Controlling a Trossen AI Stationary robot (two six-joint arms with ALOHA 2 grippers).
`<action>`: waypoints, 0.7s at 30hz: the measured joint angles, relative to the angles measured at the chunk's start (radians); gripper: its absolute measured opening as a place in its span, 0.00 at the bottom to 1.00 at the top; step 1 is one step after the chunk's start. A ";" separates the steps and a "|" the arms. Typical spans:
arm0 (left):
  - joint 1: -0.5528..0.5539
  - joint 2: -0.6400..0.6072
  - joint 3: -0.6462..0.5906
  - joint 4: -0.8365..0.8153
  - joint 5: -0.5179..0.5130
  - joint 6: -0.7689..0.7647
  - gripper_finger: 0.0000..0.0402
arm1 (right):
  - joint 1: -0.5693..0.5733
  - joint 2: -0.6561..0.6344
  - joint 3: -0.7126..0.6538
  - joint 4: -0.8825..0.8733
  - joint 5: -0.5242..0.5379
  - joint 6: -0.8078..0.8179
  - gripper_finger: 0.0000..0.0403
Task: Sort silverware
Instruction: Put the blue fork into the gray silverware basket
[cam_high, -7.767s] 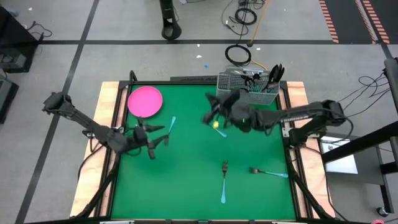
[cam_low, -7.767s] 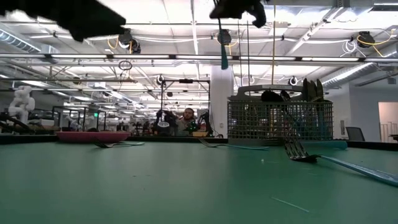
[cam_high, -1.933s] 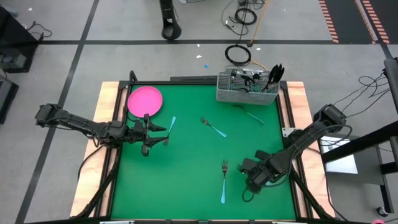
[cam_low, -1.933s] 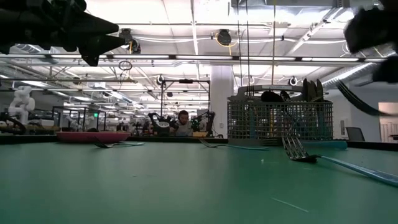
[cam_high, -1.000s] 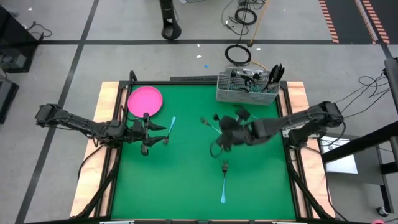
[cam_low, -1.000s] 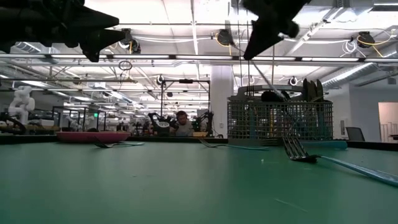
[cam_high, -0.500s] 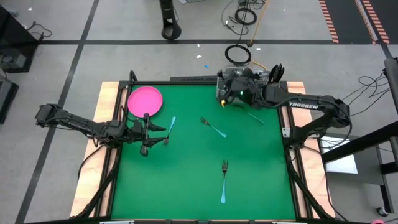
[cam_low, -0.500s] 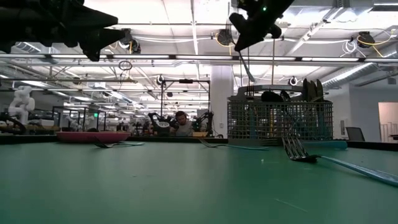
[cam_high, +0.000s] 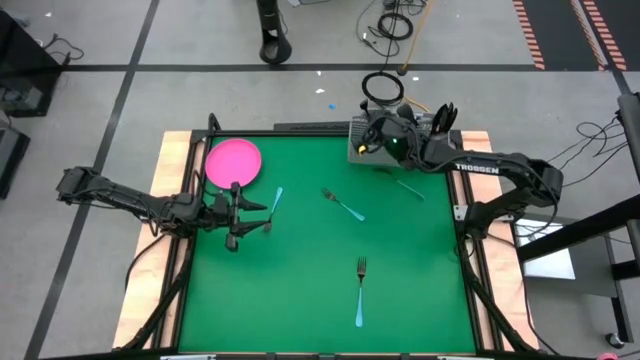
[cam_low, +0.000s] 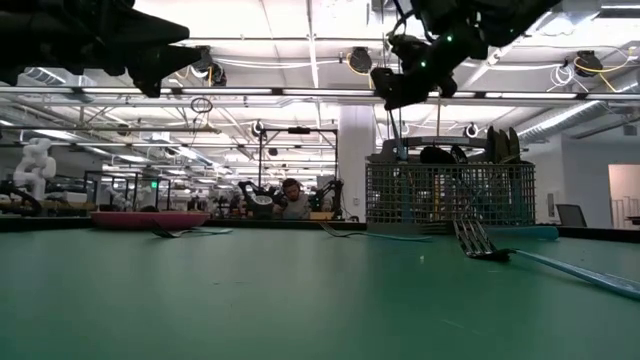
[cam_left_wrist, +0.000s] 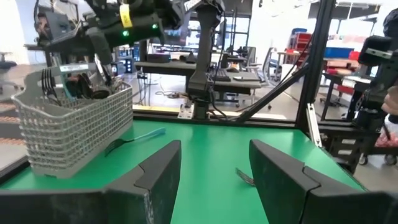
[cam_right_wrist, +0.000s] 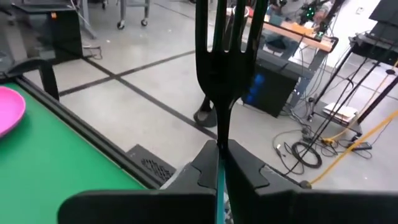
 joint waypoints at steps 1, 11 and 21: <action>0.000 0.000 0.000 0.000 0.000 0.013 0.48 | -0.006 0.000 -0.010 0.011 -0.003 -0.001 0.00; 0.024 0.000 0.000 0.000 -0.001 0.019 0.48 | -0.057 0.000 -0.103 0.005 -0.003 0.127 0.00; 0.024 0.000 0.000 0.003 -0.001 0.037 0.48 | -0.049 -0.001 -0.142 -0.073 0.002 0.245 0.00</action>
